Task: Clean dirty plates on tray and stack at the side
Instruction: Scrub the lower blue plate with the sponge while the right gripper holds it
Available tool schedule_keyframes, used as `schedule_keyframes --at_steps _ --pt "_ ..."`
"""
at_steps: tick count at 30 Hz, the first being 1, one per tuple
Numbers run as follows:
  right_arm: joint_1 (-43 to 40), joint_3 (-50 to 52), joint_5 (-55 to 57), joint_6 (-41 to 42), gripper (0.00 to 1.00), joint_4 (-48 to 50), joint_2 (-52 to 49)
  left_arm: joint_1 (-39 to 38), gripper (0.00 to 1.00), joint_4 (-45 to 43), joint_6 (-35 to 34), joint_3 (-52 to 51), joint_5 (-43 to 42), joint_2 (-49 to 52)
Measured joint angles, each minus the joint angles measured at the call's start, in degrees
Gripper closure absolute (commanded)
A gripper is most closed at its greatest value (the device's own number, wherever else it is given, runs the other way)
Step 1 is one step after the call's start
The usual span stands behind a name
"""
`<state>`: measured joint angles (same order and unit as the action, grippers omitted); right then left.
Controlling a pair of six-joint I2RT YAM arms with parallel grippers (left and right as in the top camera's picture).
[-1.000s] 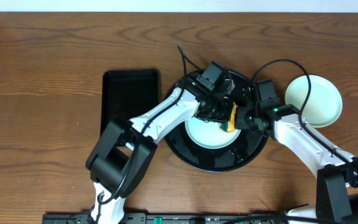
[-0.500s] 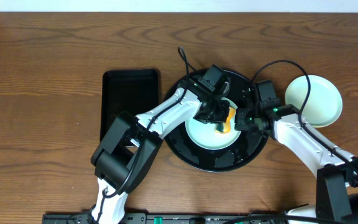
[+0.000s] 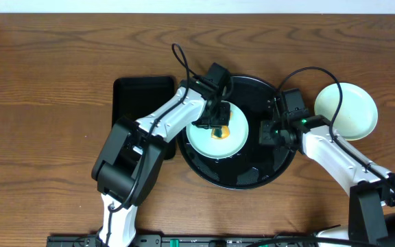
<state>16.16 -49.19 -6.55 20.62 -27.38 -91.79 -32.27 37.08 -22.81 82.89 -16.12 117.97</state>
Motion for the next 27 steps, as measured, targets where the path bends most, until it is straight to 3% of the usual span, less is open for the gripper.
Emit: schedule_keyframes --at_steps 4,10,15,18,21,24,27 --pt "0.0 0.0 -0.7 0.2 0.82 2.1 0.0 0.0 0.92 0.2 0.6 0.0 0.1 0.0" --pt "0.0 0.0 -3.1 0.2 0.79 5.1 0.0 0.0 0.93 0.2 0.8 0.0 0.2 0.0" --pt "1.4 0.0 -3.6 0.3 0.71 7.0 -0.7 0.0 0.92 0.2 0.8 0.0 0.2 0.0" --pt "3.3 0.0 -3.9 0.2 0.72 8.2 -2.0 0.0 0.93 0.2 0.8 0.0 0.2 0.0" --pt "5.2 0.0 -4.2 0.2 0.80 10.1 -4.6 0.0 0.92 0.2 0.8 0.0 0.2 0.0" --pt "5.9 0.0 -4.2 0.3 0.98 10.8 -7.3 0.0 0.93 0.4 0.8 0.0 0.2 0.0" --pt "5.9 -0.7 -4.6 1.6 0.99 11.7 -8.2 0.0 0.93 1.1 0.8 0.0 0.2 0.0"
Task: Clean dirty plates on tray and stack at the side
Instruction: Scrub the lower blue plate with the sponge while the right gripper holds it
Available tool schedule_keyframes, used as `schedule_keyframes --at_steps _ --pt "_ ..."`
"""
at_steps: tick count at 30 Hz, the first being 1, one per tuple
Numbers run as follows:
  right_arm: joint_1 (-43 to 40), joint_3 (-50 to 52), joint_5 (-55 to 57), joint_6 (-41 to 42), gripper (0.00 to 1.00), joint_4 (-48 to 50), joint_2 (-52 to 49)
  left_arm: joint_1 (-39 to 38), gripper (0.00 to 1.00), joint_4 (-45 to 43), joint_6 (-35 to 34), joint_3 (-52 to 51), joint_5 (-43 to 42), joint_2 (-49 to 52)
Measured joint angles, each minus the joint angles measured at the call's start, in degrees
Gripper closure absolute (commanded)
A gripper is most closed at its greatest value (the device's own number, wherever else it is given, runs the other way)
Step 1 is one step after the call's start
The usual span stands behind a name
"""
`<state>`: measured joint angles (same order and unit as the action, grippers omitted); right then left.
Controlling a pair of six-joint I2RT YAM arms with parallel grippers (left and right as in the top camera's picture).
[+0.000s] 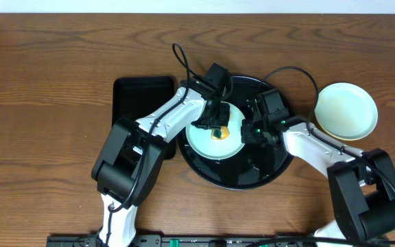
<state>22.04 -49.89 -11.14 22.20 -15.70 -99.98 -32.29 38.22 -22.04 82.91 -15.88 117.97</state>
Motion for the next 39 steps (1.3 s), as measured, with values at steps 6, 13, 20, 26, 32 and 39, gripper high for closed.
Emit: schedule_keyframes --at_steps 6,13,20,26,32,39 --pt "0.0 -0.7 0.6 0.4 0.99 -1.0 -0.3 0.2 0.93 1.8 0.0 0.1 1.7 -0.2" --pt "0.0 -1.0 1.1 0.4 0.99 -1.9 -0.3 4.3 0.93 4.5 0.0 0.1 3.0 -0.4" --pt "0.0 -1.0 1.2 0.4 0.99 -1.8 -0.3 7.4 0.93 5.4 3.7 0.0 2.8 -1.1" --pt "0.1 -1.0 2.9 0.3 0.99 -2.0 0.2 7.6 0.92 6.6 5.4 -0.3 6.4 -8.3" --pt "0.0 -0.1 10.7 -2.0 0.99 -3.3 4.3 8.0 0.93 8.4 5.6 -0.3 12.0 -18.3" --pt "0.0 0.0 18.7 -8.5 0.99 -3.1 15.6 9.6 0.93 9.6 5.5 -0.3 13.2 -20.1"
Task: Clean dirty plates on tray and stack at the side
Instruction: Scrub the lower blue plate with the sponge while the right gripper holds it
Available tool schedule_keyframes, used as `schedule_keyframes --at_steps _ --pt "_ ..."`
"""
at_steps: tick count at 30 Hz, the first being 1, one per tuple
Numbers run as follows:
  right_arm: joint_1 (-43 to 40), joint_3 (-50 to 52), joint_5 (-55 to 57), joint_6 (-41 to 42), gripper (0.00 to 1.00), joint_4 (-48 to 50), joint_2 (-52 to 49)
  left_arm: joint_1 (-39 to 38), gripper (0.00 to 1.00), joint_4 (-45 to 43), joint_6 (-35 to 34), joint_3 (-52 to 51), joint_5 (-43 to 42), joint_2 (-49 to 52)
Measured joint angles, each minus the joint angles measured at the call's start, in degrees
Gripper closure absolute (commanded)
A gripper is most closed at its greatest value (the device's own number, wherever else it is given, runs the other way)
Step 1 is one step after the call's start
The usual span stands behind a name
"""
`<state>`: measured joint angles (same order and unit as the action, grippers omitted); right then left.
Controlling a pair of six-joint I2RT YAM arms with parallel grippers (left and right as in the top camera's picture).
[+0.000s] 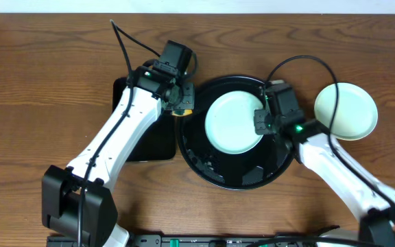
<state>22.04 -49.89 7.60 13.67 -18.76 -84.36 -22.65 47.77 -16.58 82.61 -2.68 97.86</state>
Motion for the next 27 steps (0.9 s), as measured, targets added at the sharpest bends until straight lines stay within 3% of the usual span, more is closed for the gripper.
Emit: schedule_keyframes --at_steps 17,27 --pt "1.3 0.0 -1.0 -6.5 0.99 -11.2 3.1 0.8 0.93 -1.8 -0.1 -0.2 -11.7 0.2" --pt "1.3 0.0 -2.9 -4.8 0.99 -8.9 -1.6 -7.4 0.93 -9.2 -0.1 -7.1 -14.5 0.4"
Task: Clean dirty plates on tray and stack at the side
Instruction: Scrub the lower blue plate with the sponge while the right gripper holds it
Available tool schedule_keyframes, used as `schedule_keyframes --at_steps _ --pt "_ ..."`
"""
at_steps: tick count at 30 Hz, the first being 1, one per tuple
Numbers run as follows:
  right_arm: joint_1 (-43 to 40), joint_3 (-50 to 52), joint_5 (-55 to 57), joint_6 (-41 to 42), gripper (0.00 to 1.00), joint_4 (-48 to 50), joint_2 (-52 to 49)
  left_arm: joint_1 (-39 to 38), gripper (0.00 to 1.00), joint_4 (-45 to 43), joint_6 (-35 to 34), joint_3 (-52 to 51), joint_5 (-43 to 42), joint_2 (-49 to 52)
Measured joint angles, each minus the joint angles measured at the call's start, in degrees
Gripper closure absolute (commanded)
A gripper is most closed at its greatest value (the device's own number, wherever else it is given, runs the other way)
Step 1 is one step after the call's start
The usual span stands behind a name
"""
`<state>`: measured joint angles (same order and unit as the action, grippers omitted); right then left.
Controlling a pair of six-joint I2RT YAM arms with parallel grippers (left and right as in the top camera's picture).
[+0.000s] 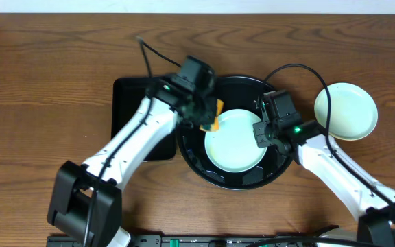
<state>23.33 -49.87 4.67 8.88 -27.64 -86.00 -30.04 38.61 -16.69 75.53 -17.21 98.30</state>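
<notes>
A pale green plate (235,144) lies in the round black tray (201,171), its face looking clean. My right gripper (259,132) is at the plate's right rim and appears shut on it. My left gripper (206,115) hangs over the plate's upper left edge, shut on a yellow and orange sponge (216,114). A second pale green plate (345,111) sits on the table to the right of the tray.
A black rectangular tray (132,110) lies left of the round one, partly under my left arm. Dark scraps lie on the round tray's floor near its front (252,175). Cables loop above both wrists.
My left gripper has come back from over the rectangular tray's right edge to the plate's upper left edge, sponge still held. The plate now sits a little lower in the tray, with the right gripper on its rim.
First my left gripper pressed the sponge on the plate at the tray's left-centre, with the right gripper at the tray's right. Then the right gripper reached the plate's right edge. Later the sponge was off by the rectangular tray, the plate bare; now the sponge is back at the plate.
</notes>
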Motion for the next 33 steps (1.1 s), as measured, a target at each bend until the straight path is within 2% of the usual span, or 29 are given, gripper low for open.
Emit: schedule_keyframes --at_steps 10,23,33 --pt "0.0 0.0 -0.3 6.4 0.99 2.2 -6.2 -4.7 0.93 -3.3 -1.3 -4.6 2.1 2.6" --pt "0.0 0.0 -0.4 7.7 0.99 3.2 -6.3 -4.7 0.92 -7.8 -1.5 -4.8 2.5 11.1" --pt "0.0 0.0 -0.6 7.9 0.99 2.9 -6.4 -4.9 0.93 -8.3 -1.5 -4.8 11.7 11.0"
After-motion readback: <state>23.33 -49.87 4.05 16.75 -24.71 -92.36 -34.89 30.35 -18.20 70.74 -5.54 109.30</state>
